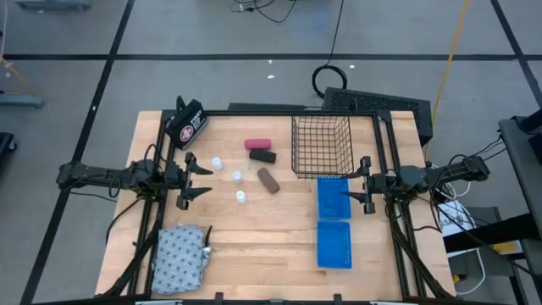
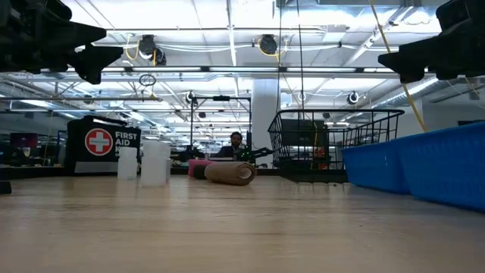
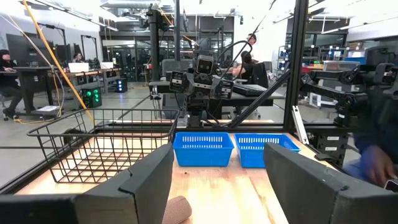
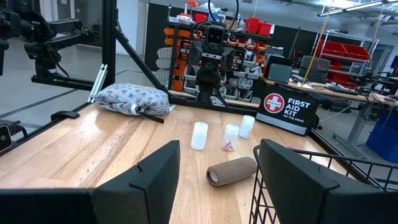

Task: Pick & Place Medicine items

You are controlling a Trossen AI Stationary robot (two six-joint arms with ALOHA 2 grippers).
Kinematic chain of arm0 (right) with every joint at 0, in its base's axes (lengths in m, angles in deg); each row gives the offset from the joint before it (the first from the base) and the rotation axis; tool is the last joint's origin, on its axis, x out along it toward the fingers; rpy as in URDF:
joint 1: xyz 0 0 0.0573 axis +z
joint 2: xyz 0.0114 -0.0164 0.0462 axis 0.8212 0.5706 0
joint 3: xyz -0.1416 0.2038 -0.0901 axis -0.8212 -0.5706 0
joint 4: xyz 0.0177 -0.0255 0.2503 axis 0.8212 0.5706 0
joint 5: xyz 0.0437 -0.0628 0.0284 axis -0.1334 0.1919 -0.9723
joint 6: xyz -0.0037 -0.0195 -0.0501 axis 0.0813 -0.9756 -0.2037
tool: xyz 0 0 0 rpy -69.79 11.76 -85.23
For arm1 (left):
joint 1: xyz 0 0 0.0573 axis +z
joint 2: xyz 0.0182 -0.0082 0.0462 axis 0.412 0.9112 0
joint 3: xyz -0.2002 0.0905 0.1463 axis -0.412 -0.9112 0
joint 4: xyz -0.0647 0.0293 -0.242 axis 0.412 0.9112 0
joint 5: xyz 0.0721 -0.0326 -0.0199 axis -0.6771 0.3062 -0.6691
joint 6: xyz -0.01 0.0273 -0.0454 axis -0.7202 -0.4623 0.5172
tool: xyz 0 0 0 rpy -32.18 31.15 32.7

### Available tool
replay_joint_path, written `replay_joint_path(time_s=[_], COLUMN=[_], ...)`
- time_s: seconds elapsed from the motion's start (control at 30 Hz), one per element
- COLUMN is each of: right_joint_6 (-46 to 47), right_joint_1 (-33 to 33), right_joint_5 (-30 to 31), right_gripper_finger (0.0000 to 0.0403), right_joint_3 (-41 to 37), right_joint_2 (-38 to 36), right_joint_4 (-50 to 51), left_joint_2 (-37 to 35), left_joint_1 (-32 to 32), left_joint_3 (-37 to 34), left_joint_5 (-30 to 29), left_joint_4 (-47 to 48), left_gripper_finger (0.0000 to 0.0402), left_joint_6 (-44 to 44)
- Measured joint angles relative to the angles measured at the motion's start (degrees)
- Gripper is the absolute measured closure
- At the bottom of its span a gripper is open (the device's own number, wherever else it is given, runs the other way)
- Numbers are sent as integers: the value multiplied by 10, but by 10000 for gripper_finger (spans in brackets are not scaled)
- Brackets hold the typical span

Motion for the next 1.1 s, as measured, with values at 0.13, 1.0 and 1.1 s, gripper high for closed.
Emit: replay_joint_path(time_s=[0.13,1.0,1.1], right_joint_6=[0,0,0], right_joint_1=[0,0,0], right_joint_5=[0,0,0], right_gripper_finger=[193,193,193], right_joint_3=[0,0,0], right_joint_2=[0,0,0], right_joint_4=[0,0,0], left_joint_2=[0,0,0], left_joint_1=[0,0,0], left_joint_3=[0,0,0], left_joint_5=[0,0,1], left_joint_4=[0,-55,-87], left_gripper_finger=[147,147,146], left_joint_6=[0,-45,-38])
